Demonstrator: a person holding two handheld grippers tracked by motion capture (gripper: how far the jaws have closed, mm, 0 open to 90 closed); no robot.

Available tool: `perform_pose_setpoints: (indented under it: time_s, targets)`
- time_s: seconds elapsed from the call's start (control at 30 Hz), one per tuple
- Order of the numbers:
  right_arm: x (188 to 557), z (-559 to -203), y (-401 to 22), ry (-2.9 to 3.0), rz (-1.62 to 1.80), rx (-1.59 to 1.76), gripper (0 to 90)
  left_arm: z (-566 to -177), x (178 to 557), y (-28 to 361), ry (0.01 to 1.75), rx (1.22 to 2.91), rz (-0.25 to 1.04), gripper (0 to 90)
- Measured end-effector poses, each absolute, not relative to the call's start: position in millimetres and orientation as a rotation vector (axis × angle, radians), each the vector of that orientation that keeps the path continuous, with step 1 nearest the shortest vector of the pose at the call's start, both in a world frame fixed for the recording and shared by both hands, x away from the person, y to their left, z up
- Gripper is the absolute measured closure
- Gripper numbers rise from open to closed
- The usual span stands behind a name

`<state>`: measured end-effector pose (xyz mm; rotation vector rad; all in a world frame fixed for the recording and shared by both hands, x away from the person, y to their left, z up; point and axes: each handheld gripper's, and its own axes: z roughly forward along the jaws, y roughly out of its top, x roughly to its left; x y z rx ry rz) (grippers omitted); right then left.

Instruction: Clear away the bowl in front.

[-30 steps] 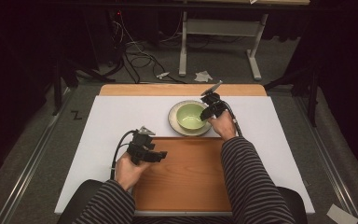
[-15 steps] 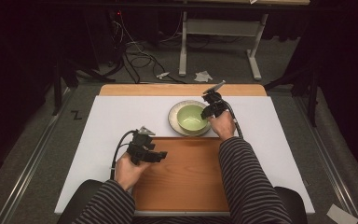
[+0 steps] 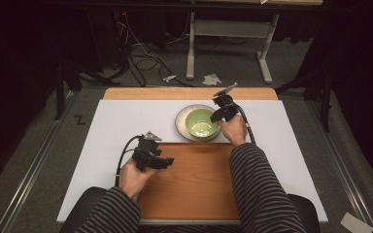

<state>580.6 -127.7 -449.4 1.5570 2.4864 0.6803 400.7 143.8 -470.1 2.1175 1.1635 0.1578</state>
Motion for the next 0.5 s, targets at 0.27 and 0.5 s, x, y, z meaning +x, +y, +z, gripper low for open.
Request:
perform_pose_setpoints:
  time_s: [0.27,0.5]
  targets:
    - [578.1,-437.6,-139.0,2.477,0.736,1.553,86.3,-470.7,401.1,143.3,1.164,2.125,0.153,36.0]
    - [574.8,-431.2,-143.4,2.476,0.753,1.536,86.2,-471.0,401.1,143.0,1.168,2.122,0.151,36.0]
